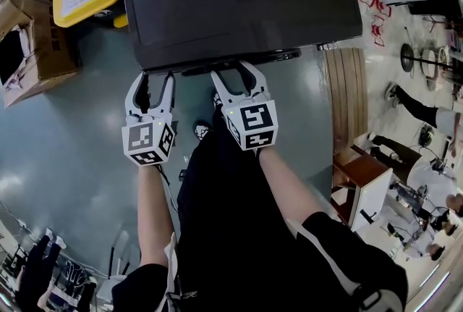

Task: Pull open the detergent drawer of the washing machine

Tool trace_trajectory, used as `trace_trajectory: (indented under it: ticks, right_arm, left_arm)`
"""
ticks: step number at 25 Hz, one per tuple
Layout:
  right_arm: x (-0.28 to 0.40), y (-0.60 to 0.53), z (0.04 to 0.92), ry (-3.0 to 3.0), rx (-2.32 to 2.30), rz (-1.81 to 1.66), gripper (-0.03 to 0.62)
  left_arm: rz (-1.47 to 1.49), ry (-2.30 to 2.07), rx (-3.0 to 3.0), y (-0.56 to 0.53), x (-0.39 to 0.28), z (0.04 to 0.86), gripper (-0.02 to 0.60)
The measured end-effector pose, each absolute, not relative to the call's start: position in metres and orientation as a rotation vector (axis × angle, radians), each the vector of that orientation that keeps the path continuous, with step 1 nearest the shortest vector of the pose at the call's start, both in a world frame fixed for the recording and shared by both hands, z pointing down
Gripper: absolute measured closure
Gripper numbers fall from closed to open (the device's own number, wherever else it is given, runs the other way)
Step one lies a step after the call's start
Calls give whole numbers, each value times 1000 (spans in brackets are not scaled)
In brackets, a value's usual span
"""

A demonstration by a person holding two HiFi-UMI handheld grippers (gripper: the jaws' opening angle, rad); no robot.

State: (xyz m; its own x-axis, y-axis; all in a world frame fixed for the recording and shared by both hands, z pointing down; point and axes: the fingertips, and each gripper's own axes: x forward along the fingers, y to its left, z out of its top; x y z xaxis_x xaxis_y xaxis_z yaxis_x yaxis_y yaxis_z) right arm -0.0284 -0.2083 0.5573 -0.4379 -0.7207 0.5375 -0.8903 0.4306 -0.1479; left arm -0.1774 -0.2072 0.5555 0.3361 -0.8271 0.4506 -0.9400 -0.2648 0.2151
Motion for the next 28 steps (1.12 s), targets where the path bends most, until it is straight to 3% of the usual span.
trace_trajectory:
  ticks: [2,5,28]
  right_arm:
    - [-23,-210,557,-2276,1385,585,428]
    - [-21,-210,557,-2270,1396,573,439]
    - [-30,-200,558,-2259,1381,560,414]
  left_arm:
    - [352,-1558,2166,-207,-176,555,333]
    - [372,-1565,2170,-206,-176,556,334]
    - [426,-1552,2148,-198,-179,559,341]
